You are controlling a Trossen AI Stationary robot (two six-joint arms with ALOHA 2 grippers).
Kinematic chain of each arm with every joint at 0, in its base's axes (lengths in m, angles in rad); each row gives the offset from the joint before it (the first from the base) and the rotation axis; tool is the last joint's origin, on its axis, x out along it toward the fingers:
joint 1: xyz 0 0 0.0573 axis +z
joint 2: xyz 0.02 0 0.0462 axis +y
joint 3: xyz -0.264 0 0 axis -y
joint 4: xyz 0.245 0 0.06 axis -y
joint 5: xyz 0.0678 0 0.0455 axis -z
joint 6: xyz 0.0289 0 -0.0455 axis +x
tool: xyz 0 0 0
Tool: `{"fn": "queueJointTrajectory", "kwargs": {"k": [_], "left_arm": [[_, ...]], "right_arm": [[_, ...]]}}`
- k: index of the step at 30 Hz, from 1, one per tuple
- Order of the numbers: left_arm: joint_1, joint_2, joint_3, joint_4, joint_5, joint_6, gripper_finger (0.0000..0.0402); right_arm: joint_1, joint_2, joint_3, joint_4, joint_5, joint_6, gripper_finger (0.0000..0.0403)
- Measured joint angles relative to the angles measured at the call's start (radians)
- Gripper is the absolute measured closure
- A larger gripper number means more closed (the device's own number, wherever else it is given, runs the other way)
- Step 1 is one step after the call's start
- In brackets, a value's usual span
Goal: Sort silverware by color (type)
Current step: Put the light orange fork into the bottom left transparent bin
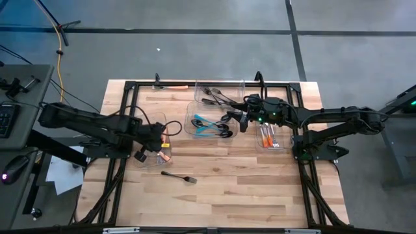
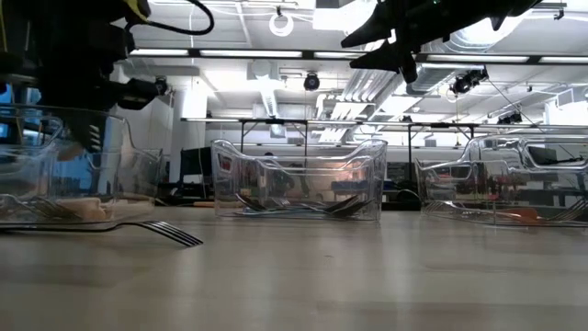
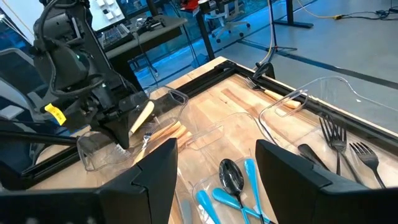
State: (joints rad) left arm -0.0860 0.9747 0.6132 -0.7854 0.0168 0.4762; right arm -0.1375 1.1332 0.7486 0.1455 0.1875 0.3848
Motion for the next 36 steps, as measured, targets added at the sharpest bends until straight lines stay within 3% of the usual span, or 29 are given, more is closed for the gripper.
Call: {"fn": "queueJointTrajectory", "kwargs": {"k": [19, 31, 36], "left_arm": [[0.000, 0.258, 0.000, 0.005, 0.050, 0.085, 0.0401], [0.000, 0.281, -0.001, 0.006, 0.049, 0.081, 0.0398], [0.000, 0.281, 0.000, 0.006, 0.049, 0.049, 0.0358]], "right_arm": [[0.000, 0.000, 0.000, 0.000, 0.000, 0.011, 0.0201], [0.000, 0.000, 0.000, 0.000, 0.000, 0.010, 0.0201], [0.000, 0.000, 0.000, 0.000, 0.000, 0.008, 0.0201]]}}
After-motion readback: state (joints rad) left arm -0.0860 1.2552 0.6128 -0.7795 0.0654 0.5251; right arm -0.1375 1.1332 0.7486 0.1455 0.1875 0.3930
